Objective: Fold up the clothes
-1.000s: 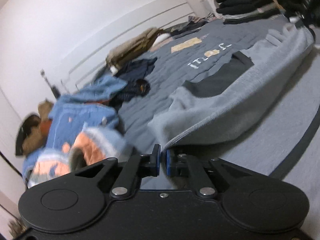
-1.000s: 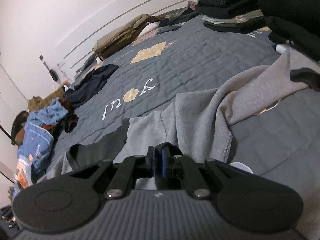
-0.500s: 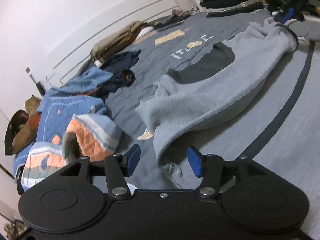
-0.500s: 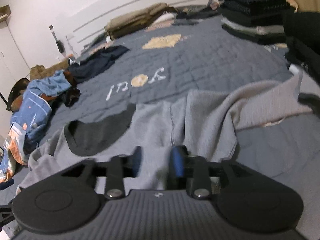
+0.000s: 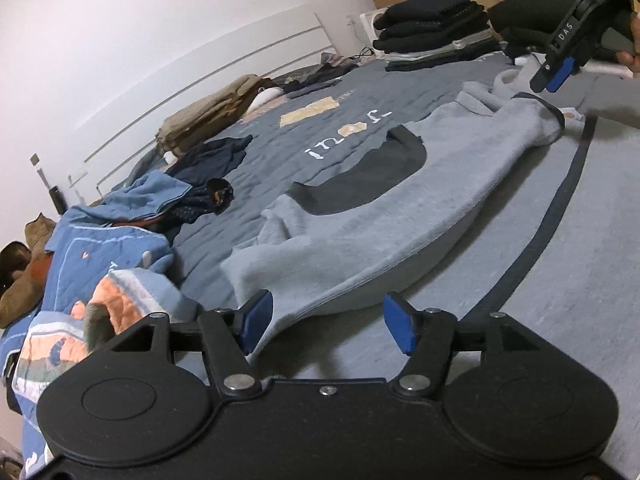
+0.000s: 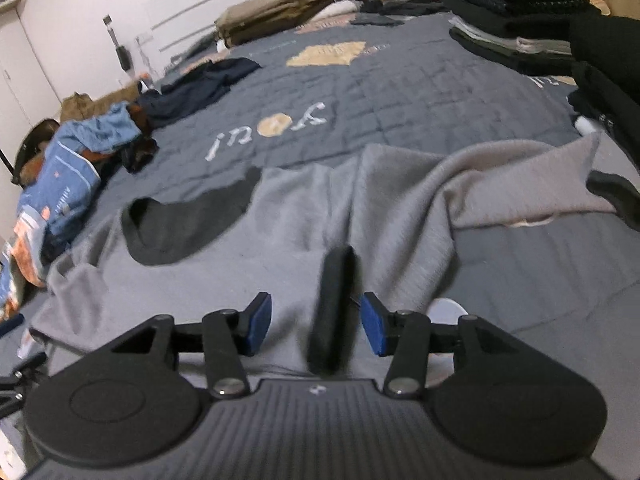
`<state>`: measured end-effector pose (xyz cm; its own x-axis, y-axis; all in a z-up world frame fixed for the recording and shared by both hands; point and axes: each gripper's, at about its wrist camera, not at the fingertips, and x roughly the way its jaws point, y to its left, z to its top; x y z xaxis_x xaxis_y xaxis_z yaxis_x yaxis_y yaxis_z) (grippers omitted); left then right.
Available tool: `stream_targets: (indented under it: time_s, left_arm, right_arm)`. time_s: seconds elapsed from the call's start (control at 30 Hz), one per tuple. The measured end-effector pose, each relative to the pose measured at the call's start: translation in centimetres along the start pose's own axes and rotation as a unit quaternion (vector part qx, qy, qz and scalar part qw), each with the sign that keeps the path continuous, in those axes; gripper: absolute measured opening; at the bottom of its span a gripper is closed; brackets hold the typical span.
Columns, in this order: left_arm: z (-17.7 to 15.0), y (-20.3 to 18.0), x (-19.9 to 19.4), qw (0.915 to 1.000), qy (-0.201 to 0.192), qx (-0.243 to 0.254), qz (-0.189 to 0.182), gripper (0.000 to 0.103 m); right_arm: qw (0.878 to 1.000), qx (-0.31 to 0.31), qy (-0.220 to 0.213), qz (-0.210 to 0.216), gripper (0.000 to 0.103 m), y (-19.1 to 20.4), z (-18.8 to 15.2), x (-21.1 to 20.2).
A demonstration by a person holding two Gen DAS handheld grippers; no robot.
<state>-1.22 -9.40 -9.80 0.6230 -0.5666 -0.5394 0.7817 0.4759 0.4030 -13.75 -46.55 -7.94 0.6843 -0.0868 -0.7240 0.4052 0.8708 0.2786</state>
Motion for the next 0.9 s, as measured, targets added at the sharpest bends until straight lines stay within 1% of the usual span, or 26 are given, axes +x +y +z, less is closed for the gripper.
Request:
stream_targets:
  time_s: [0.07, 0.2, 0.33, 0.4, 0.43, 0.47, 0.5, 0.53, 0.57, 0.63, 0.7, 0.77, 0.83, 0.9]
  left_arm:
    - [0.1, -0.2, 0.2, 1.0, -0.003, 0.004, 0.006, 0.061]
    - [0.3, -0.7, 0.4, 0.9996, -0.013, 0.013, 0.022, 0.061]
    - [0.6, -2.2, 1.7, 0.9981, -0.013, 0.052, 0.03, 0.061]
    - [0.8, -3.0, 2.4, 0.9968, -0.012, 0.072, 0.033, 0.061]
    - [0.8, -3.4, 2.7, 0.9959, -0.012, 0.082, 0.035, 0.061]
    - [0.8, -3.5, 3.1, 0.9956, -0.006, 0.087, 0.034, 0.056]
    - [0.7, -3.5, 3.5, 0.9954, 0.002, 0.09, 0.033, 0.049]
    - [0.5, -3.5, 3.9, 0.9953, 0.011, 0.091, 0.03, 0.029]
    - [0.3, -3.4, 4.0, 0.9952, 0.02, 0.093, 0.024, 0.019]
    - [-0.1, -3.2, 4.3, 0.9945, 0.037, 0.098, 0.011, 0.014]
    - [-0.2, -3.0, 4.0, 0.9942, 0.042, 0.099, 0.002, 0.012]
    - [-0.2, -2.9, 3.7, 0.9939, 0.044, 0.101, -0.005, 0.012]
    - [-0.3, -2.6, 3.6, 0.9933, 0.056, 0.101, -0.013, 0.012]
    - [-0.5, -2.5, 3.4, 0.9925, 0.06, 0.106, -0.011, 0.012]
  right_arm:
    - [1.0, 0.007, 0.007, 0.002, 0.048, -0.5, -0.6, 0.6]
    - [0.998, 0.041, 0.035, 0.025, 0.048, -1.2, -1.5, 2.2]
    - [0.997, 0.049, 0.044, 0.036, 0.047, -0.9, -2.0, 2.5]
    - [0.997, 0.056, 0.044, 0.038, 0.041, -0.9, -2.1, 2.5]
    - [0.996, 0.063, 0.042, 0.036, 0.034, -1.0, -2.2, 2.5]
    - [0.996, 0.073, 0.04, 0.04, 0.022, -1.4, -2.2, 2.5]
    - [0.995, 0.084, 0.037, 0.044, 0.014, -1.7, -2.2, 2.4]
    - [0.994, 0.094, 0.035, 0.048, 0.009, -2.0, -2.2, 2.4]
    - [0.993, 0.104, 0.032, 0.052, 0.008, -2.3, -2.2, 2.3]
    - [0.99, 0.125, -0.01, 0.059, 0.006, -3.1, -1.6, 0.8]
    - [0.989, 0.127, -0.04, 0.057, 0.006, -3.8, -0.9, -0.6]
    - [0.995, 0.089, -0.034, 0.037, 0.006, -3.3, -0.5, -0.8]
    - [0.998, 0.052, 0.008, 0.024, 0.006, -2.6, -0.6, 0.2]
    - [0.999, 0.023, 0.044, 0.01, 0.008, -2.1, -1.1, 1.1]
